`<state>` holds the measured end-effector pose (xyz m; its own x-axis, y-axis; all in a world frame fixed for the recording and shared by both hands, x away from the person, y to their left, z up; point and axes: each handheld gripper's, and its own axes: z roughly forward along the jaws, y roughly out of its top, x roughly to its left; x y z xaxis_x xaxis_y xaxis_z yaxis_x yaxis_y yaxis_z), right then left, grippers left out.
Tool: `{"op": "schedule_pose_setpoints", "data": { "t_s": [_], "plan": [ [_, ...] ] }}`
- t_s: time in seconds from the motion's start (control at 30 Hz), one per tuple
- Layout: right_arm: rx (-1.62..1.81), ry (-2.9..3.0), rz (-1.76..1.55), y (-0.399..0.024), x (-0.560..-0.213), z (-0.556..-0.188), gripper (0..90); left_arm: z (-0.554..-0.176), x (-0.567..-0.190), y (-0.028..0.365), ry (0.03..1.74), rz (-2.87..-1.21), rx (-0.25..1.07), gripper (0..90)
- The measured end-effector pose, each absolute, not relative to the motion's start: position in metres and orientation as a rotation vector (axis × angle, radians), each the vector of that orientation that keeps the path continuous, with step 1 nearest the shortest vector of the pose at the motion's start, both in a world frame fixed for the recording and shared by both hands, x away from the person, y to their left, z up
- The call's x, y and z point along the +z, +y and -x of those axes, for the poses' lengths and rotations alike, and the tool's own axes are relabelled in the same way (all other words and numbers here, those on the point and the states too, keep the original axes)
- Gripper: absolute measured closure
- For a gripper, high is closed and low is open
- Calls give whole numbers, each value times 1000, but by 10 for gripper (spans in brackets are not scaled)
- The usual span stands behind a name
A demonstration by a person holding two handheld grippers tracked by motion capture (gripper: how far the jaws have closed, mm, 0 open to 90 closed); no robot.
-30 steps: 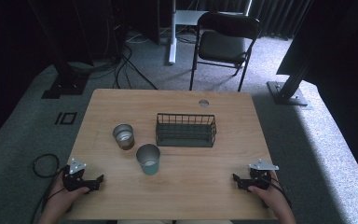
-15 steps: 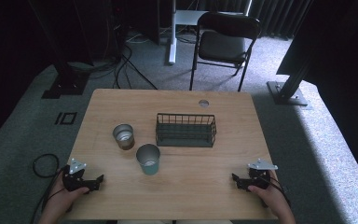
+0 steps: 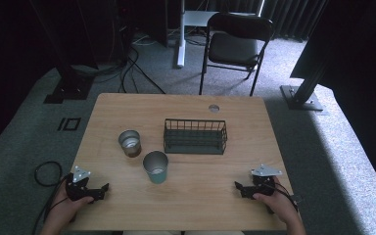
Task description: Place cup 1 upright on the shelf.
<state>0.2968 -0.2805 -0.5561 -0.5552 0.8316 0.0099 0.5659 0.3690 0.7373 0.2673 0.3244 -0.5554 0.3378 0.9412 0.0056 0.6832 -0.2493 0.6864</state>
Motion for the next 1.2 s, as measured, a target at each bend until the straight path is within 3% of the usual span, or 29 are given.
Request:
{"op": "schedule_pose_setpoints", "data": {
  "t_s": [1.2],
  "plan": [
    [1140, 2387, -990, -227, -544, -310, 116, -267, -556, 324, 1417, -2017, 570, 17]
  ]
}}
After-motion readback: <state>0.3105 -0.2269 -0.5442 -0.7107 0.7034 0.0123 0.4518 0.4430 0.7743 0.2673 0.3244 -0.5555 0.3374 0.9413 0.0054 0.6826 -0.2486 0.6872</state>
